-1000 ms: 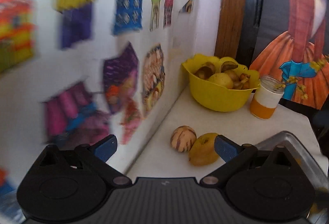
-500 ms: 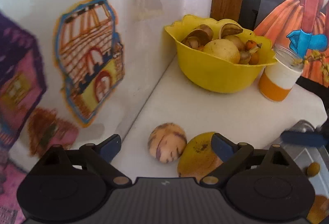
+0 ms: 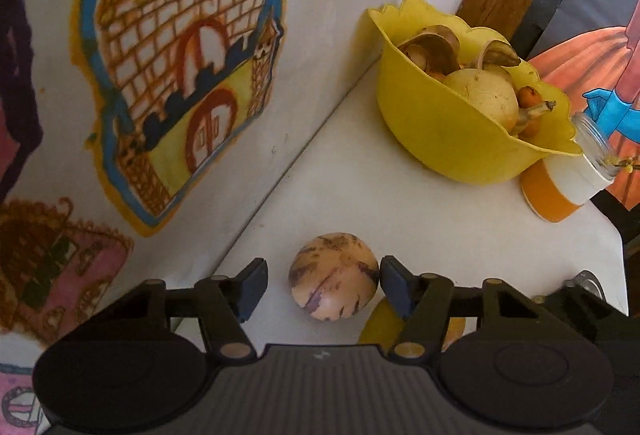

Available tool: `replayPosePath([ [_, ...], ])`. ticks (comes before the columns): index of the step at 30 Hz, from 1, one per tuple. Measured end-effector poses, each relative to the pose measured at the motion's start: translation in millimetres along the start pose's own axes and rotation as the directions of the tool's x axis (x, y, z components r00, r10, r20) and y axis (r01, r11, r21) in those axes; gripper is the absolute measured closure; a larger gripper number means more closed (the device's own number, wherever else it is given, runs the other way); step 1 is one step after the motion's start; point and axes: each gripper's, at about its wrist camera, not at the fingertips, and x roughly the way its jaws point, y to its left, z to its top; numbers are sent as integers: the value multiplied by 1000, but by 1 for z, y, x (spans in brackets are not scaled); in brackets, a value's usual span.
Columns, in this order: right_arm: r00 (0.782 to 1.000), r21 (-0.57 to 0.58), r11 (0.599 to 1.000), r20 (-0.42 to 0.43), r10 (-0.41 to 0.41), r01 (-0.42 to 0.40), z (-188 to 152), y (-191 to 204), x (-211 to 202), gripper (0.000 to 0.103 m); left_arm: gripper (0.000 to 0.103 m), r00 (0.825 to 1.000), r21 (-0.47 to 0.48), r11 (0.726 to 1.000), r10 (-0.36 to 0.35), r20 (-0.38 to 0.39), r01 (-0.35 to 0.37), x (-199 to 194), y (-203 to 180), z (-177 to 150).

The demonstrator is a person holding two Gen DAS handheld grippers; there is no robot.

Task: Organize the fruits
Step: 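Grasp the striped pepino melon with the left tool while the right tool grasps the yellow-brown pear, then carry the pepino and pear over the metal tray with both tools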

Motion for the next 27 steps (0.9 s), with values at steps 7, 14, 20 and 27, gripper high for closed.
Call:
replayPosePath([
  [7,1000,2,1000,2,11,-11,-2,-4,7,26,37,1000,-9,1000,4,-22,-5,9,-3,3],
  [14,1000,-6,1000,11,25,-25,-7,-12,1,27,47,1000,3,1000,-18,-19,18,17,-9,5],
  [20,1000,-18,1000,11,25,-25,-16,-11,-15,27,49,1000,21,1000,-2,3,2,16,-15,1],
  [27,1000,-3,1000,17,23,-23,-22,-9,-28,27,49,1000,-11,1000,-25,-12,25,7,-11,-9],
])
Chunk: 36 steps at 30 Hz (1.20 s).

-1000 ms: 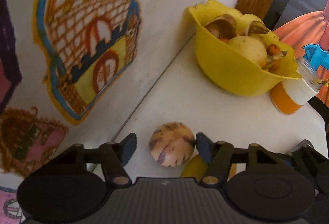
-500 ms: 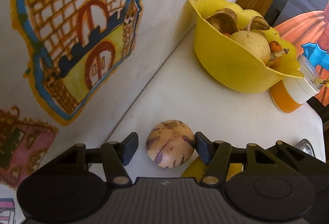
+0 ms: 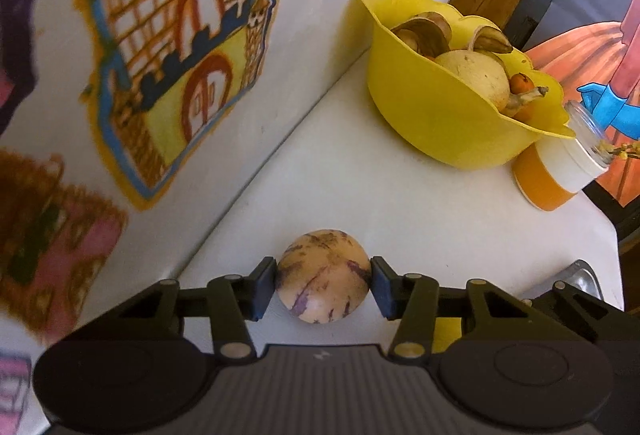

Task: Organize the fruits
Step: 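Carry the pepino and pear over the metal tray with both tools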

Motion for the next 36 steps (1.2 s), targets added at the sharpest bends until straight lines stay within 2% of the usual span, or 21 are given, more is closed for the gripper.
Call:
replayPosePath([
  [12,1000,-4,1000,7,-7,7,-8,7,-27,27,49,999,25,999,-28,36,27,-43,-9,-15],
  [20,997,32,999,73,-23,20,-22,-6,-67,27,49,998,43,999,-25,60,23,-67,-18,-20],
  [29,978,121,978,105,-181,168,-45,-56,-131,27,49,995,87,994,-66,76,59,-85,-48,-28],
  [36,957,205,943,72,-281,262,-77,-99,-138,27,49,984,110,981,-166,70,158,-70,-90,-36],
])
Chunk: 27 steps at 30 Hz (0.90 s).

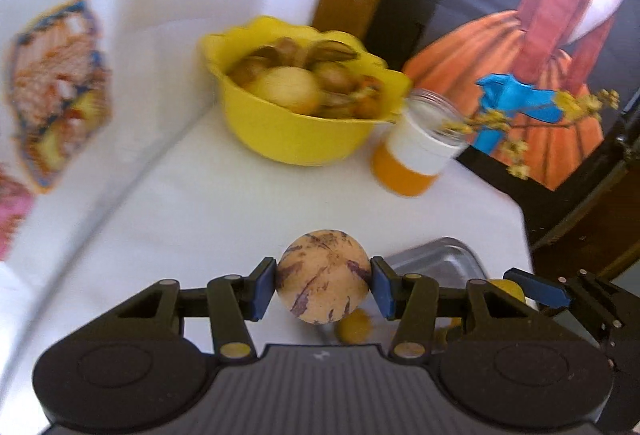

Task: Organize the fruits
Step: 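Carry the pepino and pear over the metal tray with both tools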

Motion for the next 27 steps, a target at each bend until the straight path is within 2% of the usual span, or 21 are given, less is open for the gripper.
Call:
replayPosePath([
  [4,1000,52,999,-17,-6,7,-19,-14,-5,27,49,997,7,998,-70,-19,70,20,-22,-8],
  [9,1000,101,995,-23,-8,10,-42,-24,-15,27,49,994,50,993,-103,-43,106,35,-44,-19],
  [27,1000,154,988,-22,4,0,-63,-18,-28,27,49,996,222,972,-60,-60,72,42,-77,-51],
])
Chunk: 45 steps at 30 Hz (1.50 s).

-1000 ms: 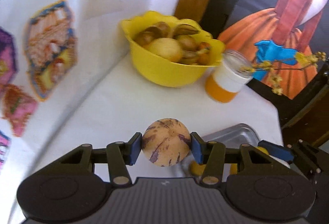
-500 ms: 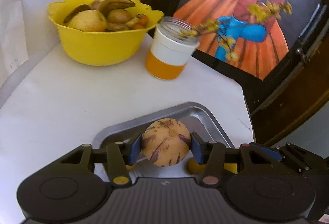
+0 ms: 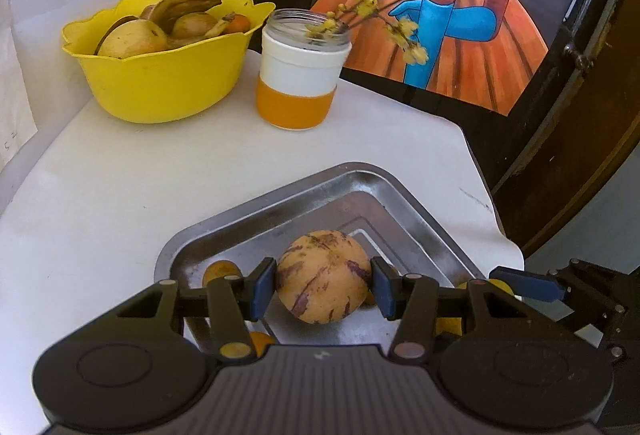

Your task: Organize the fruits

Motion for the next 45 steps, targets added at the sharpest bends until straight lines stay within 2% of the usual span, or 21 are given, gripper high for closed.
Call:
replayPosePath([
  [12,1000,32,999,8,-20,20,-6,1,-6,26,48,999,-6,1000,11,-40,-11,5,3,-11],
  [18,998,41,999,52,-28,26,-7,3,-17,26,32,1000,12,1000,20,23,-20,-10,-1,-13],
  [20,997,36,999,72,-31,29,-6,4,-23,22,30,999,19,1000,23,37,-24,-16,-2,-13],
  [25,992,19,998,114,-62,60,-3,9,-34,18,9,994,-7,999,53,93,-53,-29,0,-14],
  [28,988,25,997,134,-70,67,-4,12,-41,13,3,989,-33,997,77,125,-74,-35,3,-14],
  [40,970,49,992,212,-122,114,-14,28,-68,1,1,970,-70,990,135,204,-123,-67,10,-25],
  [45,968,61,992,221,-122,111,-18,34,-78,1,1,969,-102,987,141,201,-123,-80,17,-35],
])
